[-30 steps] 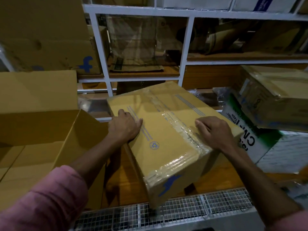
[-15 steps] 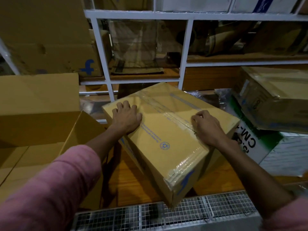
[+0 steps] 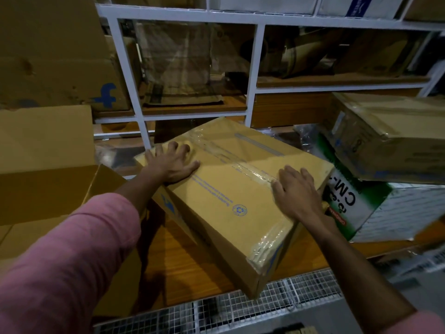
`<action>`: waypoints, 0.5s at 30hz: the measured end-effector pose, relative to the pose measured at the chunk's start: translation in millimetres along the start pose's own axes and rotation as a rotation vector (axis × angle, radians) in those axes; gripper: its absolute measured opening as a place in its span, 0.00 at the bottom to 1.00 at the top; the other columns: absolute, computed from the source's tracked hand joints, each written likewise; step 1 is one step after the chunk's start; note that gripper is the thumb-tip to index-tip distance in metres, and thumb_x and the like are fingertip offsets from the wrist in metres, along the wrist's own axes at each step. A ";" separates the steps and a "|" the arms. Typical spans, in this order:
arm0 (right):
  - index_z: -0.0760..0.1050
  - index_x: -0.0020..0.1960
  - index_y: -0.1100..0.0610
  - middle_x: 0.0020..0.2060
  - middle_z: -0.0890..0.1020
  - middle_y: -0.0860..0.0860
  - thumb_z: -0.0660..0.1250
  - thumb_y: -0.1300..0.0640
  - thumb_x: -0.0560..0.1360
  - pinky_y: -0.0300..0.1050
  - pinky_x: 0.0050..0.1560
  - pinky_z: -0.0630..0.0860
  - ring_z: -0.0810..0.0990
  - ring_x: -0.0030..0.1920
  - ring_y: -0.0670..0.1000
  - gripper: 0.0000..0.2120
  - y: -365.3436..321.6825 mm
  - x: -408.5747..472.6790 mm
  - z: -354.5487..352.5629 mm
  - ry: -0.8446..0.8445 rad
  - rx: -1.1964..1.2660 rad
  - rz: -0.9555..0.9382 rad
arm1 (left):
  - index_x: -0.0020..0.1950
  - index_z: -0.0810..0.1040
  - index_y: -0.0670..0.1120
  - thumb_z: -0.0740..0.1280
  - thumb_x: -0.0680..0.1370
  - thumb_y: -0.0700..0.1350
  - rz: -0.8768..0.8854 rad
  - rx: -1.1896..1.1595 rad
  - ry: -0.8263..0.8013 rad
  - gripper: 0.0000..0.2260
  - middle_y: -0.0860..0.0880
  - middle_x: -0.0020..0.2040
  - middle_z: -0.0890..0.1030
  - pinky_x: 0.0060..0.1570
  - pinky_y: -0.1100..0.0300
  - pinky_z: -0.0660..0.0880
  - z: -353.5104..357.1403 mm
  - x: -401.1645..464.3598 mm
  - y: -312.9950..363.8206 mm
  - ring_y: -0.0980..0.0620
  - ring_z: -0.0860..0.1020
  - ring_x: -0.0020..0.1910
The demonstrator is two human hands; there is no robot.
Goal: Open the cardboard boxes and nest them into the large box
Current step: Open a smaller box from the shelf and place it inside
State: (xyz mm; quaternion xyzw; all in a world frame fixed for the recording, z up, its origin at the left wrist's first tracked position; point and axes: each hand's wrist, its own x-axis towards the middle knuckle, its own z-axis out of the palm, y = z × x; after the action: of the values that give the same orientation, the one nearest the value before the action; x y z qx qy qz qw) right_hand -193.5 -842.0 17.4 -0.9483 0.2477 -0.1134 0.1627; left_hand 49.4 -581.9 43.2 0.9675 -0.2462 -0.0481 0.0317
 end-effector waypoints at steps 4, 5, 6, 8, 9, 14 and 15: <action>0.67 0.76 0.51 0.79 0.63 0.51 0.49 0.35 0.81 0.66 0.76 0.58 0.56 0.80 0.58 0.31 21.6 27.9 -9.1 -0.015 -0.010 -0.109 | 0.78 0.55 0.60 0.45 0.74 0.78 0.016 0.119 -0.025 0.37 0.46 0.81 0.55 0.69 0.23 0.51 -9.7 -17.2 3.5 0.32 0.54 0.78; 0.67 0.76 0.51 0.79 0.64 0.50 0.49 0.35 0.81 0.66 0.76 0.59 0.56 0.80 0.58 0.30 27.9 35.2 -11.1 -0.028 -0.005 -0.124 | 0.79 0.56 0.60 0.45 0.74 0.78 0.014 0.141 -0.022 0.38 0.46 0.81 0.55 0.69 0.23 0.52 -11.4 -22.0 4.3 0.32 0.54 0.78; 0.66 0.77 0.50 0.79 0.64 0.49 0.51 0.36 0.82 0.68 0.75 0.60 0.56 0.80 0.58 0.29 34.5 42.2 -12.5 -0.043 -0.001 -0.135 | 0.79 0.56 0.60 0.44 0.74 0.78 0.012 0.151 -0.019 0.38 0.46 0.81 0.54 0.69 0.24 0.52 -12.3 -26.1 3.9 0.31 0.54 0.78; 0.66 0.77 0.48 0.79 0.64 0.47 0.52 0.34 0.81 0.68 0.74 0.61 0.57 0.80 0.56 0.30 45.8 54.6 -15.0 -0.065 0.008 -0.174 | 0.79 0.56 0.60 0.44 0.74 0.78 0.004 0.140 -0.008 0.39 0.46 0.81 0.54 0.68 0.24 0.55 -12.0 -32.0 2.7 0.32 0.53 0.78; 0.67 0.77 0.49 0.79 0.64 0.47 0.52 0.34 0.80 0.66 0.74 0.60 0.57 0.79 0.56 0.30 48.9 59.2 -16.9 -0.077 0.015 -0.197 | 0.79 0.55 0.60 0.44 0.73 0.78 -0.001 0.133 -0.002 0.39 0.46 0.81 0.53 0.68 0.24 0.56 -11.1 -35.2 2.6 0.32 0.53 0.78; 0.70 0.75 0.50 0.77 0.69 0.48 0.57 0.39 0.82 0.65 0.74 0.62 0.62 0.77 0.55 0.25 62.2 80.6 -26.7 -0.102 0.028 -0.316 | 0.80 0.48 0.62 0.41 0.71 0.80 -0.046 0.138 -0.028 0.41 0.48 0.82 0.46 0.67 0.28 0.62 -2.3 -45.9 -3.0 0.32 0.50 0.77; 0.70 0.74 0.49 0.76 0.69 0.48 0.57 0.39 0.81 0.66 0.73 0.63 0.63 0.77 0.55 0.26 64.0 84.1 -29.0 -0.107 0.020 -0.340 | 0.81 0.46 0.62 0.41 0.70 0.81 -0.073 0.131 -0.052 0.42 0.47 0.82 0.46 0.67 0.29 0.63 -2.0 -46.8 -5.1 0.32 0.51 0.77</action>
State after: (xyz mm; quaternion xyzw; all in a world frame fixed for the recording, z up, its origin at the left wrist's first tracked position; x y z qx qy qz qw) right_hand -158.3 -944.7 32.1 -0.9795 0.0736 -0.0911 0.1636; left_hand 11.1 -555.0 48.3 0.9742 -0.2143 -0.0579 -0.0396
